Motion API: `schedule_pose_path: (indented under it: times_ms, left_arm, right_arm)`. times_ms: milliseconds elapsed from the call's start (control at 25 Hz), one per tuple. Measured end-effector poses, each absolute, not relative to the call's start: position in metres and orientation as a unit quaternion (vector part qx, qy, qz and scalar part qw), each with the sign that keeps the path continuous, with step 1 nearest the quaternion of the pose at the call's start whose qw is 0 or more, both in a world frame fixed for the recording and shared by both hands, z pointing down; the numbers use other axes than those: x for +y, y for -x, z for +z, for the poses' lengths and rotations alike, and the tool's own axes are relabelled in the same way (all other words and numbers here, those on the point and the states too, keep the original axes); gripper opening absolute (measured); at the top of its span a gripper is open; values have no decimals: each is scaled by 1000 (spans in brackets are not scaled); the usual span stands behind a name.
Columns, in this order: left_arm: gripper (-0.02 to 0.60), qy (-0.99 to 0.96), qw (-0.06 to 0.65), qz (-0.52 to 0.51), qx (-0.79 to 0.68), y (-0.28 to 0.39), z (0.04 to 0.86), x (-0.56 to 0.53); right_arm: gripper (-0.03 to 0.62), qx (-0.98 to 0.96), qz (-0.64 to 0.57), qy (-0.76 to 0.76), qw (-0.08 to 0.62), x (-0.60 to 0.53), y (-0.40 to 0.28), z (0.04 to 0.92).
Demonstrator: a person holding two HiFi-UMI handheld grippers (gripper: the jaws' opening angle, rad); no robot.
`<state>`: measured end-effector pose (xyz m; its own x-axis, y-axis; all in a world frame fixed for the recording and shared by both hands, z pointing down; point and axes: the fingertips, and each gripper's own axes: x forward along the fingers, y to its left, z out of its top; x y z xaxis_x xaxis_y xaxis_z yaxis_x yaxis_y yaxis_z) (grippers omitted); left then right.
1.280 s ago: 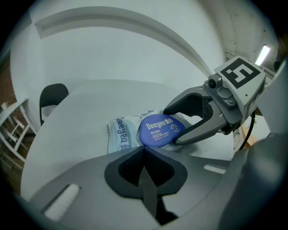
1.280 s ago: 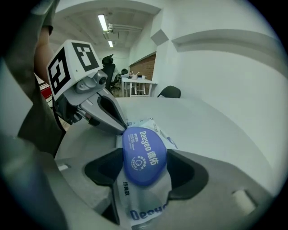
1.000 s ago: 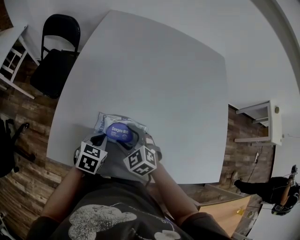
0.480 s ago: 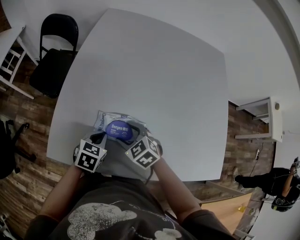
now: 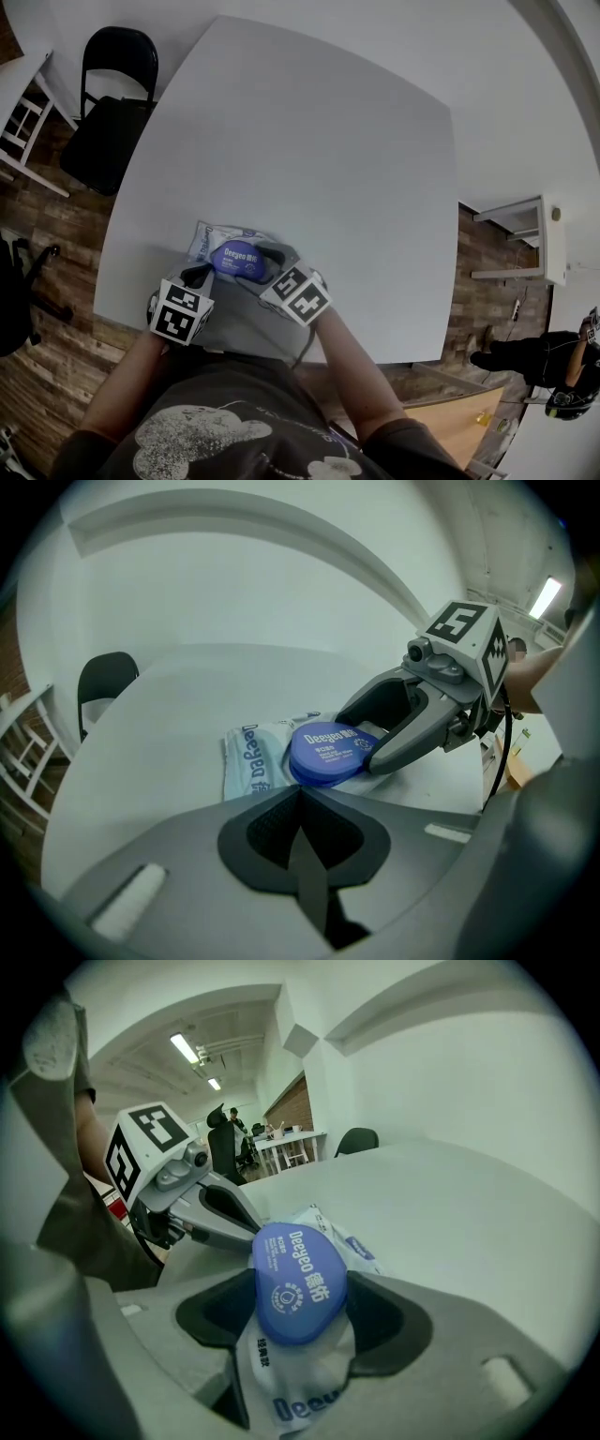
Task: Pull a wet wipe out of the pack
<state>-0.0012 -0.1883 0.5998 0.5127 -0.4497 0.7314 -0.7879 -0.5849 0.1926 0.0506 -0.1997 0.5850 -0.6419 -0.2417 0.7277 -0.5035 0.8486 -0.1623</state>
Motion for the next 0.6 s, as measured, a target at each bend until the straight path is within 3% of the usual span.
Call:
schedule_pose_path:
  times_ms: [280,600]
  left_arm:
    - [18,-829,262,327,-371,1,599,-189]
    - [18,-833,264,325,-363,1,600,-189]
  right_arm:
    - [293,-891,196,-192,362,-202,-53,579]
    - [290,-885,84,-238,391,-200,-50,570]
